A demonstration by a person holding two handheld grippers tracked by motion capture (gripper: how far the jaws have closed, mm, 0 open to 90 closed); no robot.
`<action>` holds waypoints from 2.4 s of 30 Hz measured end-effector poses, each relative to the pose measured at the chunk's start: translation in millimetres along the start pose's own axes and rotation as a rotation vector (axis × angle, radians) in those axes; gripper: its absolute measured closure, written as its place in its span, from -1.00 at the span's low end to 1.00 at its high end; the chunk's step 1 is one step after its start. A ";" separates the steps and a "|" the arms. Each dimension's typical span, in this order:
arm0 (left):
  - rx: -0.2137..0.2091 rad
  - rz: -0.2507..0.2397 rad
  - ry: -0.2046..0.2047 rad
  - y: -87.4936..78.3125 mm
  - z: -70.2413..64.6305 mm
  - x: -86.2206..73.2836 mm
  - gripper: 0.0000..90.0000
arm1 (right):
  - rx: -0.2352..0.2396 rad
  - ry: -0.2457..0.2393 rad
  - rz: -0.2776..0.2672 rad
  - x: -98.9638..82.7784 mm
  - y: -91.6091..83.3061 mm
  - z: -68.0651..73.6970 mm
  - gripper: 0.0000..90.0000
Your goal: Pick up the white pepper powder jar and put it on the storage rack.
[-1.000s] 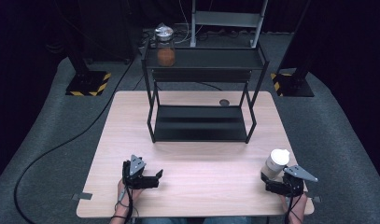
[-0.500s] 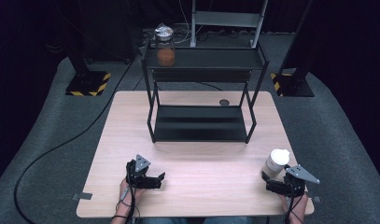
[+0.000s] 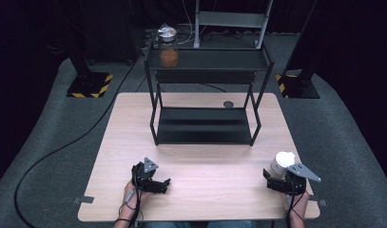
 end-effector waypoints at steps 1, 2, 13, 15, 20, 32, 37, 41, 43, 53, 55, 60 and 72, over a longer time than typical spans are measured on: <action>0.000 0.000 0.000 0.0 -0.1 0.0 -1.00 | 0.001 0.000 -0.003 -0.6 -0.3 -0.6 -0.90; 0.002 0.002 0.002 0.1 -0.2 0.2 -1.00 | -0.006 0.002 -0.002 -0.9 -0.7 -0.4 -0.85; 0.007 0.001 0.002 0.6 -0.7 0.5 -1.00 | -0.007 0.023 -0.015 -8.5 -3.5 -6.8 -0.35; 0.007 0.001 0.002 0.6 -0.6 0.5 -0.99 | -0.007 0.011 -0.016 -8.0 -3.7 -6.9 -0.35; 0.007 0.001 0.002 0.6 -0.6 0.5 -0.99 | -0.002 0.025 -0.017 -7.7 -4.4 -9.9 -0.34; 0.019 -0.002 -0.009 0.9 -1.3 0.6 -0.99 | 0.042 0.017 -0.050 5.2 -15.1 -15.9 -0.34; 0.020 -0.002 -0.007 0.9 -1.6 0.5 -0.99 | 0.063 -0.001 -0.070 17.5 -17.4 -12.5 -0.34; 0.021 -0.003 -0.007 0.9 -1.9 0.4 -0.99 | 0.081 -0.028 -0.082 29.2 -18.1 -7.7 -0.34; 0.020 -0.001 -0.006 0.8 -1.8 0.6 -0.99 | 0.091 -0.039 -0.089 35.0 -18.0 -5.2 -0.34; 0.021 -0.003 -0.007 0.9 -1.8 0.4 -0.99 | 0.143 -0.078 -0.109 62.2 -10.7 6.4 -0.34; 0.020 -0.002 -0.007 0.9 -1.7 0.5 -0.99 | 0.150 -0.092 -0.111 67.1 -9.1 8.9 -0.34; 0.020 -0.002 -0.007 0.8 -1.6 0.5 -0.99 | 0.170 -0.106 -0.111 78.6 -4.0 12.6 -0.34; 0.013 -0.002 -0.004 0.9 -1.6 0.4 -0.99 | 0.206 -0.129 -0.114 107.6 9.8 16.7 -0.34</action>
Point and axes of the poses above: each handheld gripper's, and its own axes: y roughly forward along the jaws, x roughly out of its top, z roughly to its left, the point moved 6 cm from there along y, roughly forward along the jaws, and after that the axes turned 13 degrees about -x, right-handed, at the moved point
